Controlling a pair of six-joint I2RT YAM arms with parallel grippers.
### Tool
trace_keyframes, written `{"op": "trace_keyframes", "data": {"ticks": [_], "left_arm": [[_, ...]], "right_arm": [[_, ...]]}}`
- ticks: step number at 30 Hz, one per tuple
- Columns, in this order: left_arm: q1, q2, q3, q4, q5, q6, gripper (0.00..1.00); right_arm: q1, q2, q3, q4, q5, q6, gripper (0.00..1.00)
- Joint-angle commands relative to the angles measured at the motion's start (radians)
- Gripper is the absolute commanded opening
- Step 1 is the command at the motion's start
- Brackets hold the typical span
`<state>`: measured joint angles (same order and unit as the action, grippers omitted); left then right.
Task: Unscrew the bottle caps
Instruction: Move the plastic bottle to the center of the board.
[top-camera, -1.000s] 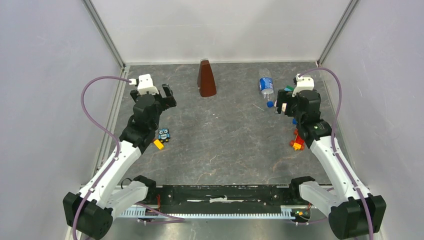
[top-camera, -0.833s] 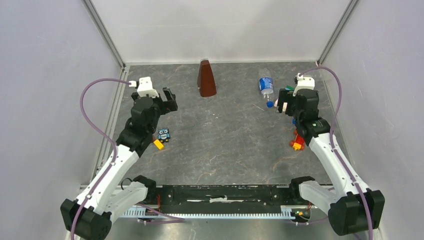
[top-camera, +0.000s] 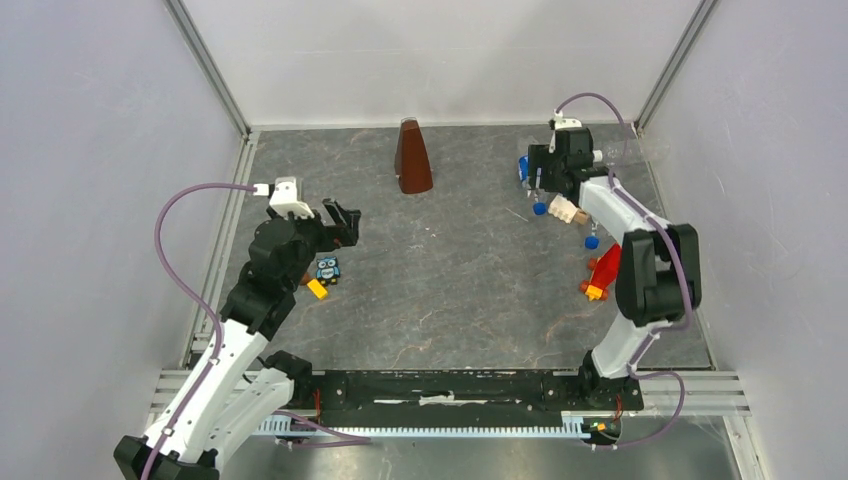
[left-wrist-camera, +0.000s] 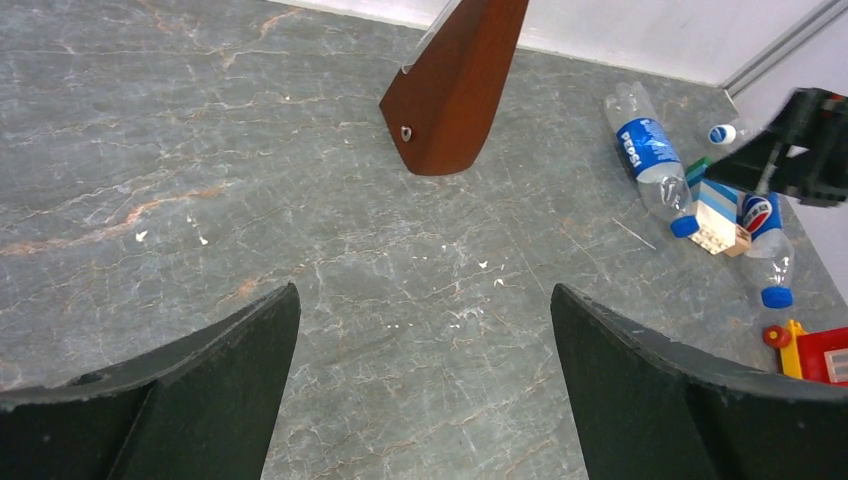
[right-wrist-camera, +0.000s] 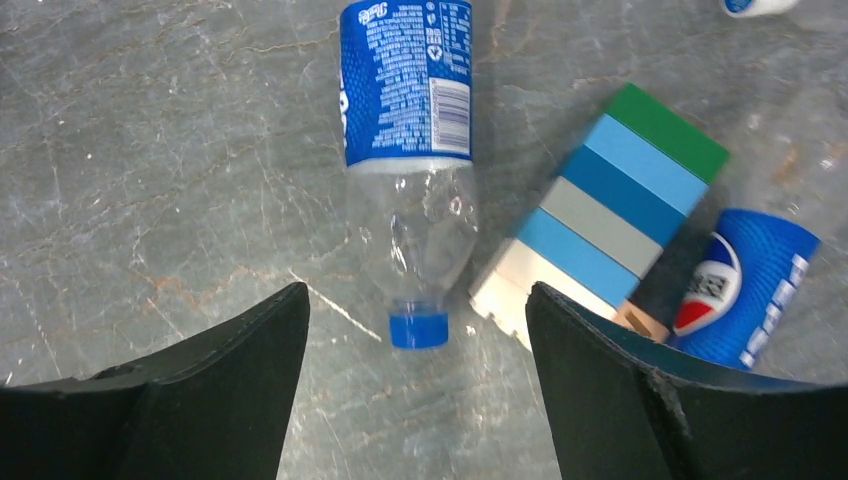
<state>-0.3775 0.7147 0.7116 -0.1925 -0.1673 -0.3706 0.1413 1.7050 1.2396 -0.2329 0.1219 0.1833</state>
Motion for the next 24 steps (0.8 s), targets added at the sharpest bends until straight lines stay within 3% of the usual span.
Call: {"op": "trace_keyframes", "data": {"ticks": [1, 12, 24], "left_arm": [[0.002, -0.023, -0.008, 0.005, 0.046, -0.019, 1.00], [0.002, -0.030, -0.017, -0.012, 0.065, -0.025, 1.00], [0.002, -0.028, -0.023, -0.023, 0.081, -0.033, 1.00]], "right_arm": [[-0.002, 0.110, 0.121, 0.030, -0.044, -0.005, 0.84], [-0.006, 0.306, 0.272, -0.015, -0.047, -0.041, 0.78], [-0.010, 0.384, 0.311, -0.013, -0.036, -0.073, 0.74]]}}
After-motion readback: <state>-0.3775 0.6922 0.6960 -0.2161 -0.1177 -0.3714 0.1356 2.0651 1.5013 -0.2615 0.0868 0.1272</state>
